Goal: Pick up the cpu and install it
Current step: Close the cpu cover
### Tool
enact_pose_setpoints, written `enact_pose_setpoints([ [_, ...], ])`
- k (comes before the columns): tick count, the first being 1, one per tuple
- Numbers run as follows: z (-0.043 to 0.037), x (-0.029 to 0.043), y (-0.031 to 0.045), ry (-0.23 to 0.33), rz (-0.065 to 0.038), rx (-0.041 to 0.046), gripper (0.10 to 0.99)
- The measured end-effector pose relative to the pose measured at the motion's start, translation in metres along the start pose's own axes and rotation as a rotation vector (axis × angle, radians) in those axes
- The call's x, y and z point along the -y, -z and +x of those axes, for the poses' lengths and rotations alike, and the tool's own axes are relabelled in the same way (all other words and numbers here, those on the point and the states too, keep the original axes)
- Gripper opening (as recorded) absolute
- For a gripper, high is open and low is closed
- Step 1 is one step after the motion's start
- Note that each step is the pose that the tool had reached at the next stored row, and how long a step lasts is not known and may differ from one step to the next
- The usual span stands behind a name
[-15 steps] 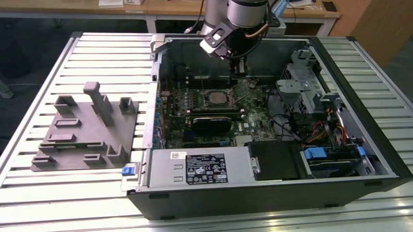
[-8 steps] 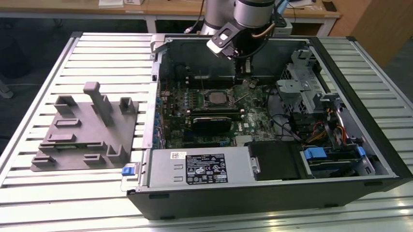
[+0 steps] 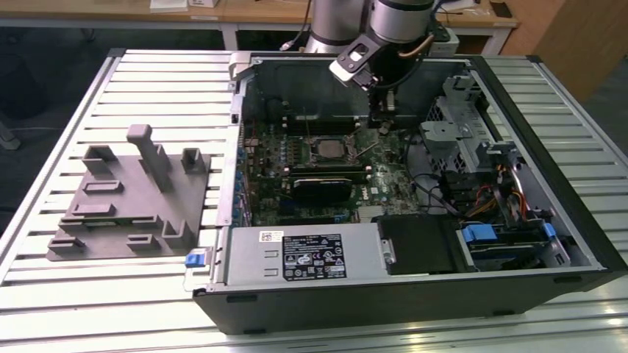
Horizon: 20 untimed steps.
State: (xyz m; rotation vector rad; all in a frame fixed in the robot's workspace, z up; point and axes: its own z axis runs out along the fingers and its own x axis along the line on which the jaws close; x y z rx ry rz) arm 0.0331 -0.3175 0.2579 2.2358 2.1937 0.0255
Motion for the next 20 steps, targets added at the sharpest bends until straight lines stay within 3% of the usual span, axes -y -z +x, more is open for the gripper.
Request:
enact_pose_setpoints([
  [6, 0.0003, -0.0171, -0.0003, 0.0, 0.0, 0.0, 0.106],
  [10, 0.0005, -0.0245, -0.0005, 0.0, 0.0, -0.0001, 0.106],
  [14, 0.0005, -0.0264, -0.0022, 0.0, 0.0, 0.0001, 0.106],
  [20, 0.0004, -0.0263, -0.0112, 0.0, -0.001, 0.0, 0.106],
])
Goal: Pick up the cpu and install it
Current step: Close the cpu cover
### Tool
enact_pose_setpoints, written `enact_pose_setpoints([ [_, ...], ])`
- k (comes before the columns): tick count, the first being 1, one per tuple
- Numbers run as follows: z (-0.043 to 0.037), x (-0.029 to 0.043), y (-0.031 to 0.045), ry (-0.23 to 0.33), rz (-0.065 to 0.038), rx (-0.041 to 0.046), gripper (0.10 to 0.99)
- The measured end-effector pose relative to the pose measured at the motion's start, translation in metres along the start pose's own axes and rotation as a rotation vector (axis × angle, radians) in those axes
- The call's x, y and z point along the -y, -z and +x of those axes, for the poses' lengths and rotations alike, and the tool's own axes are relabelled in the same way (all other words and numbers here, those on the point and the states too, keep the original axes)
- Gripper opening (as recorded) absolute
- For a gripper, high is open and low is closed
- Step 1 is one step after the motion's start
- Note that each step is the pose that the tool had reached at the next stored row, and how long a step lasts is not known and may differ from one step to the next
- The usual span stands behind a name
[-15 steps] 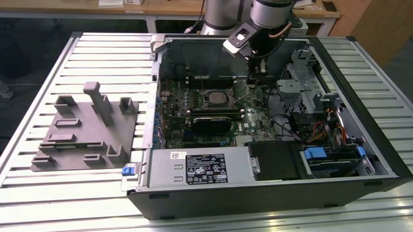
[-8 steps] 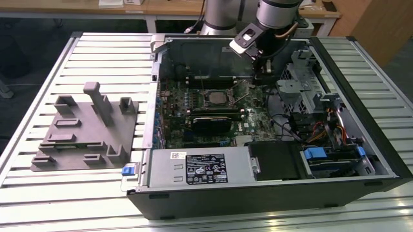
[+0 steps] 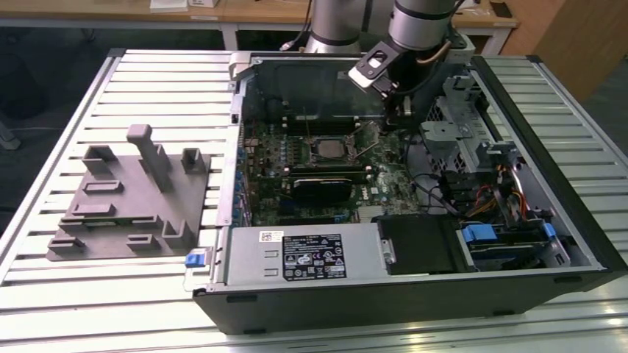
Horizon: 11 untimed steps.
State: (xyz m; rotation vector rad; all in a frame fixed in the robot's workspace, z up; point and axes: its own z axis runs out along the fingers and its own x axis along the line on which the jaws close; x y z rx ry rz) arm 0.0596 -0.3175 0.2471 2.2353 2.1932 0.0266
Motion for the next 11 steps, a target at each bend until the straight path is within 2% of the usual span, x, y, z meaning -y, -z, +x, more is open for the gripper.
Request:
enact_pose_setpoints([
  [3, 0.0, 0.0001, -0.0036, 0.0, -0.001, -0.0001, 0.106],
  [11, 0.0, -0.0002, -0.0037, 0.0, -0.001, 0.0, 0.106],
])
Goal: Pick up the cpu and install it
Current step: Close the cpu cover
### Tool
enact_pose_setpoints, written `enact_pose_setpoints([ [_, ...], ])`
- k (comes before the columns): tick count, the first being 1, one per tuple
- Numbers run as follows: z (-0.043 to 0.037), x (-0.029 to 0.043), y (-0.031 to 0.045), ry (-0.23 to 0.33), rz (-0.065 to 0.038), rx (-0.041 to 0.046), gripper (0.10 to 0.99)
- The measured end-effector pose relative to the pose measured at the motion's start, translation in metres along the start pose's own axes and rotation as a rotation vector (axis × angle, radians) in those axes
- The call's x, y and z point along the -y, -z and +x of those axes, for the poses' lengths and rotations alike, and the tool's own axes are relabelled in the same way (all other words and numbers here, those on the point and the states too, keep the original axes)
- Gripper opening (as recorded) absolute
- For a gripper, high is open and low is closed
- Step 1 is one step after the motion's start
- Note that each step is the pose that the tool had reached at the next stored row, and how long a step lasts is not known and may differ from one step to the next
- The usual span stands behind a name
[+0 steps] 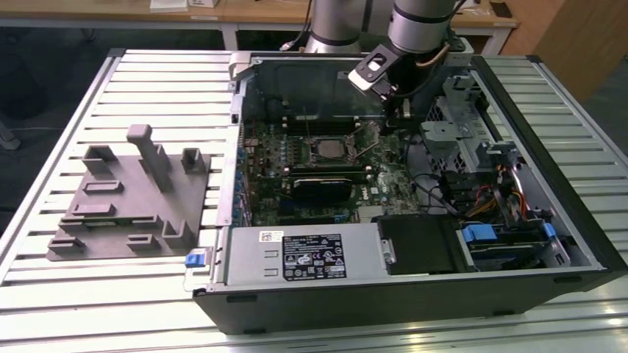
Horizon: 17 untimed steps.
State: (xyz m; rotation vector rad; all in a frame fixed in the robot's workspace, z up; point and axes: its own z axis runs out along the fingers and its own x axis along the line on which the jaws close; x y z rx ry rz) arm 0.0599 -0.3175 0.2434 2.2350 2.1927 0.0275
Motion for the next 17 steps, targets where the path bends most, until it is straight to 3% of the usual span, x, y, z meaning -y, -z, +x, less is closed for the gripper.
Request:
enact_pose_setpoints([
  [7, 0.0, 0.0021, 0.0, 0.0, 0.0, -0.0001, 0.106],
  [17, -0.0004, 0.0166, 0.0001, 0.0, -0.001, 0.0, 0.106],
])
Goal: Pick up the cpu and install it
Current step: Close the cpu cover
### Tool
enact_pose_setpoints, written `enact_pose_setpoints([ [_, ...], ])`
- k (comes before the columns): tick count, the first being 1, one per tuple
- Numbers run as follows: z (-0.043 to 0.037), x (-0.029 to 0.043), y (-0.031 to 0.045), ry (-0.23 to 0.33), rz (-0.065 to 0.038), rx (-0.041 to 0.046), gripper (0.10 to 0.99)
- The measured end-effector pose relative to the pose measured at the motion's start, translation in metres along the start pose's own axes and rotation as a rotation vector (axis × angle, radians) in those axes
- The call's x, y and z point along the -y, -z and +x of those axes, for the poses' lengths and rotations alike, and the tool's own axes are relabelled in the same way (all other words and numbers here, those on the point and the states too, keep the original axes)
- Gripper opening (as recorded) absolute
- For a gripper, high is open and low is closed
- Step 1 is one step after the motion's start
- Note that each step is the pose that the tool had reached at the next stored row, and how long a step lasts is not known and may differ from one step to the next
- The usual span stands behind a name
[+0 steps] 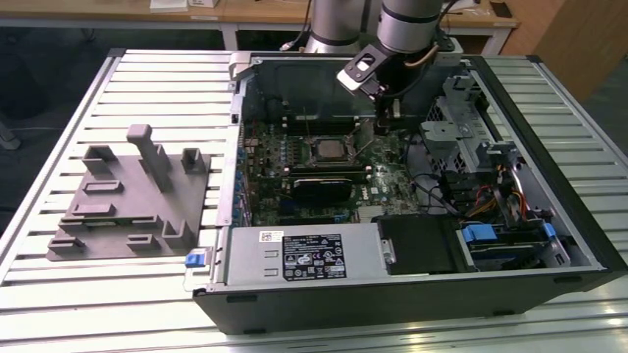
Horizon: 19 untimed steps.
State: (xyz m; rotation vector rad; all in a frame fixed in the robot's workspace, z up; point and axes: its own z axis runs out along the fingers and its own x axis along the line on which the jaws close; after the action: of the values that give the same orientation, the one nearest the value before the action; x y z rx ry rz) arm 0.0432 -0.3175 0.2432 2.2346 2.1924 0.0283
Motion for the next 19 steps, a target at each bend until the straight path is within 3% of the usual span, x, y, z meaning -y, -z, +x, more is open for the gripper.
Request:
enact_pose_setpoints([
  [8, -0.0003, 0.015, 0.0002, 0.0, -0.001, 0.0, 0.106],
  [19, -0.0005, 0.0291, 0.0004, 0.0, -0.001, 0.0, 0.106],
])
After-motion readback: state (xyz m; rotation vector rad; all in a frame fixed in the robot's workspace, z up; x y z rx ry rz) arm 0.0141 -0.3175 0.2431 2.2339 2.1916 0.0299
